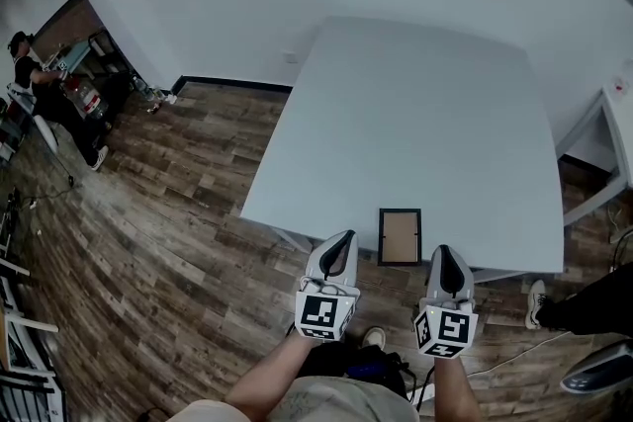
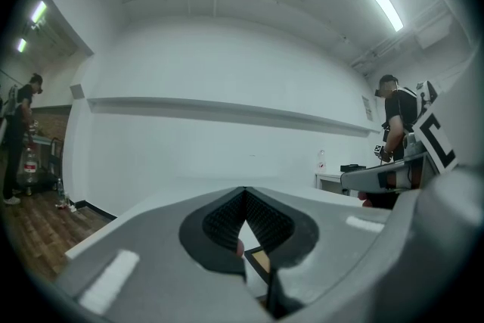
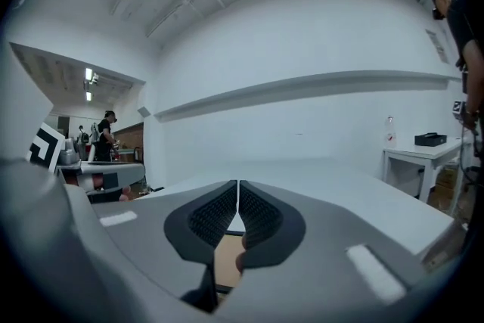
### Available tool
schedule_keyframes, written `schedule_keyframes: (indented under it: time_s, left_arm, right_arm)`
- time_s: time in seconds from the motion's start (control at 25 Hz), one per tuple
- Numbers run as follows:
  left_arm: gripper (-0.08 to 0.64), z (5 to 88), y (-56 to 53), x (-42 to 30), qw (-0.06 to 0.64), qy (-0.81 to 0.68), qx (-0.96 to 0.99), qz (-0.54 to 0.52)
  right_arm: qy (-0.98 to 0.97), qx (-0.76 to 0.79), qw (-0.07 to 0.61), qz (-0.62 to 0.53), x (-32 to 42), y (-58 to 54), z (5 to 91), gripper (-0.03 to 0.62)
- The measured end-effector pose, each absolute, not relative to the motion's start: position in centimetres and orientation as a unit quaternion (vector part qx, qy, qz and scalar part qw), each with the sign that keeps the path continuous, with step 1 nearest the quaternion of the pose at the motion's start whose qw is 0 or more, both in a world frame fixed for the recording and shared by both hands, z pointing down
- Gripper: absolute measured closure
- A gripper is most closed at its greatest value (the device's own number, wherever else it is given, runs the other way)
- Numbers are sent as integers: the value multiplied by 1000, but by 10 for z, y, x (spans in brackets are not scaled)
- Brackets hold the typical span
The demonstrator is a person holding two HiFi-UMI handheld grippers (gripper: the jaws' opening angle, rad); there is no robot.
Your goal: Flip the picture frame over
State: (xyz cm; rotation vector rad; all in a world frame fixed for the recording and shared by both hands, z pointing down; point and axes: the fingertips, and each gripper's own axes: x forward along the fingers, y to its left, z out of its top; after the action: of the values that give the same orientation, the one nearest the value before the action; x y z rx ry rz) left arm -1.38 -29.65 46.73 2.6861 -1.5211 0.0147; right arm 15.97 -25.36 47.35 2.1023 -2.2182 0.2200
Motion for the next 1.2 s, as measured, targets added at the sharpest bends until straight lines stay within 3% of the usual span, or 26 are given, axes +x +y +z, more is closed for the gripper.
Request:
schedule_keyframes:
  time_s: [0.44,1.2]
  left_arm:
    - [560,444,-285,-25,5,-496,869,-2]
    - [560,421,-282,-28,-13,-499,867,-20]
  right_arm:
    - [-741,667,-5,78,165,-241,445,566]
    - [-750,658,-2,64,166,-242,441,569]
